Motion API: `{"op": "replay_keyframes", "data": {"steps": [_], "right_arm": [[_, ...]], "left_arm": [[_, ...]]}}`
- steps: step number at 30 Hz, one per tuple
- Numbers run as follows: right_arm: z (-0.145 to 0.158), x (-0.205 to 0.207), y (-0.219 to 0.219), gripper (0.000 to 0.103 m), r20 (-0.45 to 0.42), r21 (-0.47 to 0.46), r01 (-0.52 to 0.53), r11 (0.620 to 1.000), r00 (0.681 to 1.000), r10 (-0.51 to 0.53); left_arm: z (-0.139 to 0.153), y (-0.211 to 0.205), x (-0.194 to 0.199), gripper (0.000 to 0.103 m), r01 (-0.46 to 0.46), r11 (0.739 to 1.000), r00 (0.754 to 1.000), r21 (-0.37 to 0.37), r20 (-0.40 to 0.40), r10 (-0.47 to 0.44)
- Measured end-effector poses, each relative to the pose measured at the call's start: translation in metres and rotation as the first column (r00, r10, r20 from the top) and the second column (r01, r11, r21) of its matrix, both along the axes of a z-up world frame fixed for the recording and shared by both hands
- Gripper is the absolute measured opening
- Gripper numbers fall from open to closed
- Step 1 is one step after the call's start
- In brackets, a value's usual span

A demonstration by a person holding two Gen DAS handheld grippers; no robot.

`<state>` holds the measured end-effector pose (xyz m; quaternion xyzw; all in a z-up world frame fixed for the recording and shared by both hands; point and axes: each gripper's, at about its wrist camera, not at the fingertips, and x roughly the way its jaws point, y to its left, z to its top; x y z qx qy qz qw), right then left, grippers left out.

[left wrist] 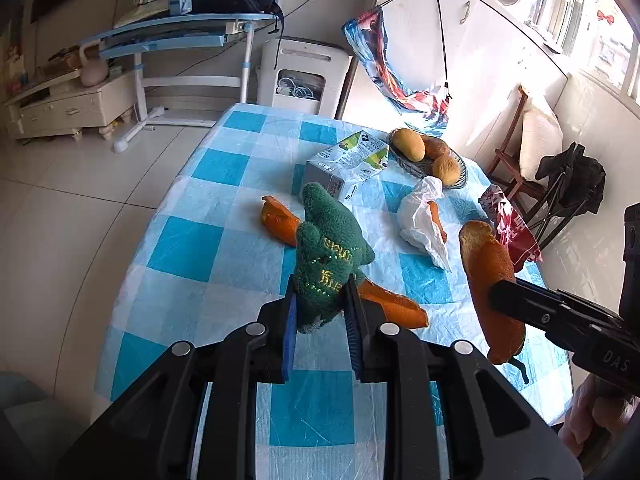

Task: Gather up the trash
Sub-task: 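Lower the carrot into the yellow basin with the right tool while the left tool lowers the toy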

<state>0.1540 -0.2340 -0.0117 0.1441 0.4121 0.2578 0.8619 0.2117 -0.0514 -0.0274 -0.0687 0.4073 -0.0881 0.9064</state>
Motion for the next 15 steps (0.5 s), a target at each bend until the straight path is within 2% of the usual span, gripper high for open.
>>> {"op": "replay_keyframes", "data": {"steps": [4,8,15], "right_arm": [[0.000,-0.039,0.009,0.022,-0.006,0.029,-0.036,0.999,0.999,0.036],[-0.008,-0.084,0.027,0.022,-0.025,0.012,-0.105,0.994,0.994,0.105],[-0.043,-0.152,0.071,0.022,-0.112,-0.090,-0.237,0.967,0.968,0.226]], "left_arm": [[0.012,0.013,-0.035,0.020,-0.006,1.000,1.000,0.004,0.020,0.006],[0.019,0.025,-0.068,0.020,-0.012,1.000,0.999,0.016,0.032,0.011],[0.025,0.033,-0.130,0.020,0.010,0.998,0.999,0.061,0.046,-0.013]]}}
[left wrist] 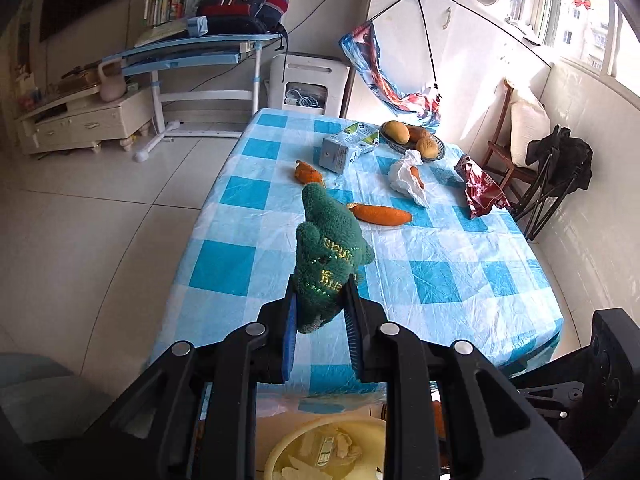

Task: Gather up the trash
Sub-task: 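Lower the carrot into the yellow basin with the right tool while the left tool lowers the toy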

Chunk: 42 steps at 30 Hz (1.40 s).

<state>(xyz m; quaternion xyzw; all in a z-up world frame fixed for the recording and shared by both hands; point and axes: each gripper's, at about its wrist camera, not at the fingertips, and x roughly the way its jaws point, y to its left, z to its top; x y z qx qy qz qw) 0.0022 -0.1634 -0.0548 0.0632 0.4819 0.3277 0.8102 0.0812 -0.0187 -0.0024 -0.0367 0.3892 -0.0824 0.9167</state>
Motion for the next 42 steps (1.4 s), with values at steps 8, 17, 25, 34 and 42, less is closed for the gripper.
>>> {"op": "replay_keyframes", "data": {"steps": [8,17,25,34,42], "right_arm": [[0.001,-0.030,-0.013,0.052,0.050,-0.015,0.105,0.994,0.993,-0.104],[0.020,-0.029,-0.046,0.060,0.145,0.110,0.255,0.961,0.952,-0.270],[0.021,-0.028,-0.057,0.061,0.153,0.129,0.289,0.949,0.939,-0.307],[0.022,-0.032,-0.063,0.066,0.159,0.141,0.310,0.940,0.930,-0.330],[0.022,-0.031,-0.064,0.069,0.161,0.140,0.317,0.938,0.928,-0.337]], "left_arm": [[-0.006,0.000,-0.066,0.020,0.031,0.998,0.999,0.049,-0.016,-0.031],[-0.022,-0.007,-0.109,0.020,0.061,0.994,0.997,0.086,-0.061,-0.056],[-0.036,-0.019,-0.126,0.020,0.103,0.987,0.991,0.120,-0.099,-0.092],[-0.041,-0.029,-0.128,0.023,0.137,0.981,0.985,0.139,-0.126,-0.119],[-0.042,-0.029,-0.129,0.036,0.130,0.980,0.986,0.150,-0.122,-0.112]]}}
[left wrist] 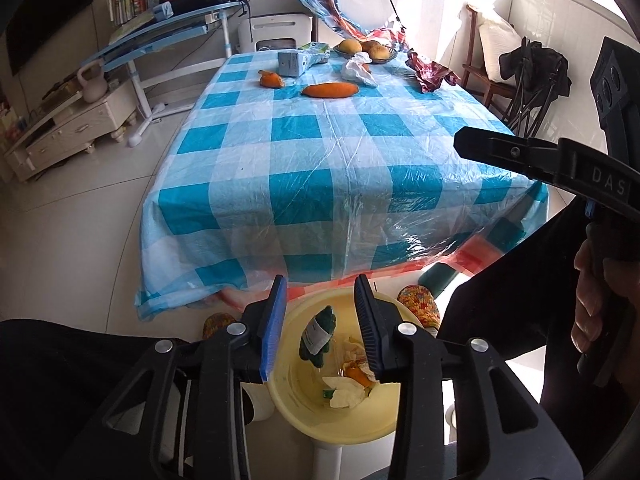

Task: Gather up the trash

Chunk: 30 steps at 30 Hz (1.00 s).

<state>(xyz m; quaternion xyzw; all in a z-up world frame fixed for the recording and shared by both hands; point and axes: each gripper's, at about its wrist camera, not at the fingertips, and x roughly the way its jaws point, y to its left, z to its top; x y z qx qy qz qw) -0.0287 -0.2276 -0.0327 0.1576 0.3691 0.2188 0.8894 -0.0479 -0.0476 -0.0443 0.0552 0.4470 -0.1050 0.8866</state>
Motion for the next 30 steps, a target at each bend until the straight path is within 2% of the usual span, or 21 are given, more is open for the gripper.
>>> {"op": "replay_keyframes", "data": {"steps": [5,8,10,16,21,26,30], "right_arm": [[0.001,0.000,0.001,0.069,-0.003,0.005,-0.002,1.000,1.000,0.002],[0.006,-0.003,0.001,0.070,0.010,0.029,0.000,1.000,1.000,0.000],[0.009,-0.005,0.004,0.077,0.033,0.023,0.003,1.000,0.999,-0.003],[0.002,0.009,0.007,0.077,0.022,0.025,0.014,1.000,1.000,-0.015],[-0.007,0.021,0.007,0.077,-0.015,0.037,0.025,0.999,1.000,-0.025],[-0.017,0.032,0.004,0.077,-0.062,0.060,0.039,0.997,0.997,-0.035],[-0.020,0.038,0.001,0.077,-0.088,0.073,0.044,0.996,0.995,-0.037]], "left_arm": [[0.004,0.003,0.006,0.040,-0.008,1.000,1.000,-0.011,0.003,0.008],[0.010,0.006,0.024,0.052,-0.038,0.999,0.999,0.001,0.027,0.038],[0.016,0.011,0.048,0.059,-0.070,0.998,0.996,-0.001,0.047,0.069],[0.016,0.022,0.155,0.064,-0.151,0.988,0.988,-0.008,0.027,0.151],[-0.006,0.015,0.238,0.072,-0.145,0.989,0.989,0.037,-0.035,0.146],[-0.031,0.003,0.296,0.073,-0.138,0.989,0.987,0.047,-0.081,0.141],[-0.038,-0.011,0.328,0.086,-0.116,0.992,0.990,0.056,-0.071,0.119]]}}
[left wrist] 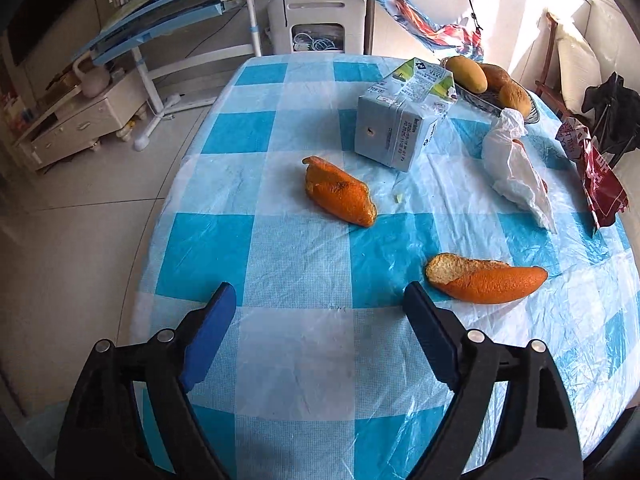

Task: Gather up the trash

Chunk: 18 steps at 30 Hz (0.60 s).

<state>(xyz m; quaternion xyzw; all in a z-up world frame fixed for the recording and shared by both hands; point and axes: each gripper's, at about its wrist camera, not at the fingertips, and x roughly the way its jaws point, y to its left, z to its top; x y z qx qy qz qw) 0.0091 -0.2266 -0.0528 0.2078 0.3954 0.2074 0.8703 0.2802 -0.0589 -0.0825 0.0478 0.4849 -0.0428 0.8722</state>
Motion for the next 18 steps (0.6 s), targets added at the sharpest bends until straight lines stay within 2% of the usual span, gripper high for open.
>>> {"op": "replay_keyframes", "data": {"steps": [3,6,12,18], "right_arm": [[-0.002,0.004,0.000,0.077,-0.010,-0.001,-0.006,1.000,1.000,0.006],[-0.005,0.007,0.002,0.077,-0.028,0.007,-0.016,1.000,0.999,0.016],[-0.010,0.008,0.013,0.077,-0.059,-0.004,-0.058,0.998,0.997,0.058],[-0.002,0.000,0.021,0.077,-0.030,-0.025,-0.072,0.997,0.997,0.071]], "left_arm": [[-0.003,-0.010,0.021,0.096,0.018,1.000,1.000,0.011,0.004,-0.018],[-0.005,-0.015,0.036,0.097,0.023,1.000,0.999,-0.002,0.036,-0.023],[-0.006,-0.016,0.045,0.097,0.022,1.000,0.999,-0.008,0.036,-0.022],[-0.005,-0.017,0.046,0.097,0.023,1.000,0.999,-0.008,0.036,-0.022]]}}
